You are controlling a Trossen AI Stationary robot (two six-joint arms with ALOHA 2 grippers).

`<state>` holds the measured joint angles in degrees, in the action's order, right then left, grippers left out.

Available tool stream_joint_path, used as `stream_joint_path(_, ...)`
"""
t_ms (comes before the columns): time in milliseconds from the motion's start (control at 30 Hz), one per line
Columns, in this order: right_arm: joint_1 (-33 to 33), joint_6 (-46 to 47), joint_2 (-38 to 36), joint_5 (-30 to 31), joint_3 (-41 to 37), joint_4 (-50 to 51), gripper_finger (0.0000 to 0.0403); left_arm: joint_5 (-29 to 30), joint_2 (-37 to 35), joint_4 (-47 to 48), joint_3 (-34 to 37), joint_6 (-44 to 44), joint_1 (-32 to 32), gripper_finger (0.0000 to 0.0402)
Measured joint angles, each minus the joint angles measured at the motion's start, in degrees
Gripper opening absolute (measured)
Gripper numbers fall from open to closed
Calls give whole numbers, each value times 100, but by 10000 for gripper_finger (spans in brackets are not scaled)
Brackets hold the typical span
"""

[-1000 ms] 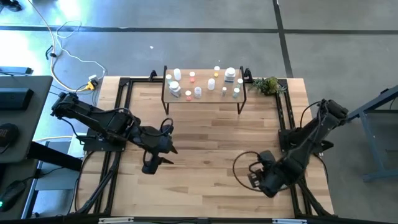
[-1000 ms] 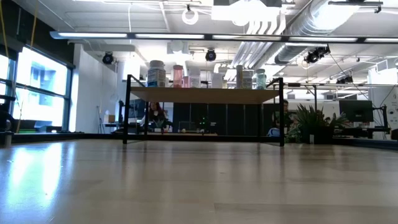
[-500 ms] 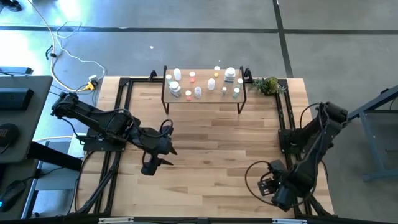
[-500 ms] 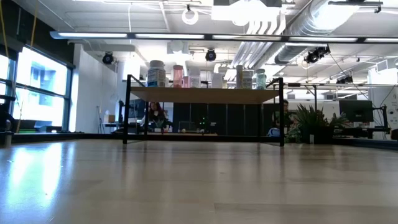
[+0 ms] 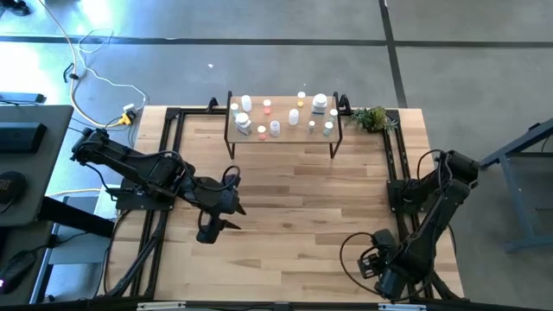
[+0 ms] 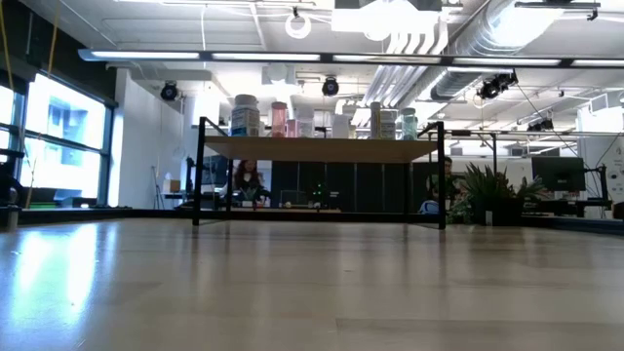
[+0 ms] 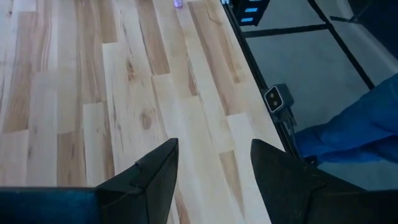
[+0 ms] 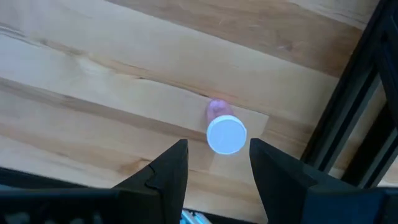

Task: Pick and place medicine bottles onto shelf by color
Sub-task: Put the red transparent pill bottle on the shelf

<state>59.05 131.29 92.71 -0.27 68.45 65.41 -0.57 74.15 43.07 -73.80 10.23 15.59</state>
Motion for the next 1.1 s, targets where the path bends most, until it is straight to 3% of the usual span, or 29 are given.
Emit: stream_joint_path(1100, 0, -62, 608, -324, 4, 11, 163, 148, 0, -7, 0, 74, -2, 193)
